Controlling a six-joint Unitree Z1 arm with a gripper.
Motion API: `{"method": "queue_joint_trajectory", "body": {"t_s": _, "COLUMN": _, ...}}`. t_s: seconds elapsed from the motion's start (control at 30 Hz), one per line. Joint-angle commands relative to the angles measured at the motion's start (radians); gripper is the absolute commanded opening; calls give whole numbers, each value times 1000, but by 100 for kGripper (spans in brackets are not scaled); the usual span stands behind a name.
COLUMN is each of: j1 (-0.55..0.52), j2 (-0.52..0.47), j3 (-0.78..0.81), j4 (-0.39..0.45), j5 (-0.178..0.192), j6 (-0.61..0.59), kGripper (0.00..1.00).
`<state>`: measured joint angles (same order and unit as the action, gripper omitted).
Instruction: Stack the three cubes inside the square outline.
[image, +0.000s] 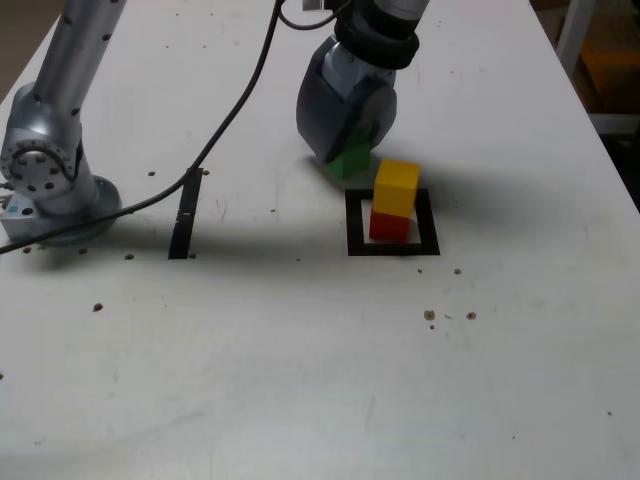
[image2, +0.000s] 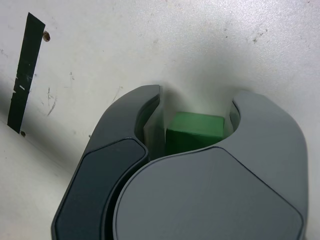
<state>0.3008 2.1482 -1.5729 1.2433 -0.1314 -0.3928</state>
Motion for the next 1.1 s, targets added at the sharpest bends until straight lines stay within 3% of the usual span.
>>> {"method": "queue_joint_trajectory", "body": {"t_s": 0.0, "j1": 3, "j2": 1, "j3": -2, "j4": -10, "j5": -3, "j6": 0, "kGripper": 10}}
{"method": "queue_joint_trajectory", "body": {"t_s": 0.1, "j1": 0, "j2": -1, "j3": -27, "j4": 1, "j5": 0, "j6": 1, "kGripper": 8}}
{"method": "queue_joint_trajectory", "body": {"t_s": 0.4, "j1": -15, "j2": -95, "j3": -205, "j4": 263, "j5": 81, "j6": 21, "kGripper": 7}}
{"method": "queue_joint_trajectory", "body": {"t_s": 0.53, "j1": -34, "j2": -128, "j3": -290, "j4": 354, "j5": 97, "j6": 59, "kGripper": 7}}
{"method": "queue_joint_trajectory", "body": {"t_s": 0.83, "j1": -141, "j2": -168, "j3": -409, "j4": 382, "j5": 65, "j6": 141, "kGripper": 5}}
{"method": "queue_joint_trajectory", "body": {"t_s": 1.07, "j1": -218, "j2": -123, "j3": -434, "j4": 387, "j5": 65, "j6": 157, "kGripper": 5}}
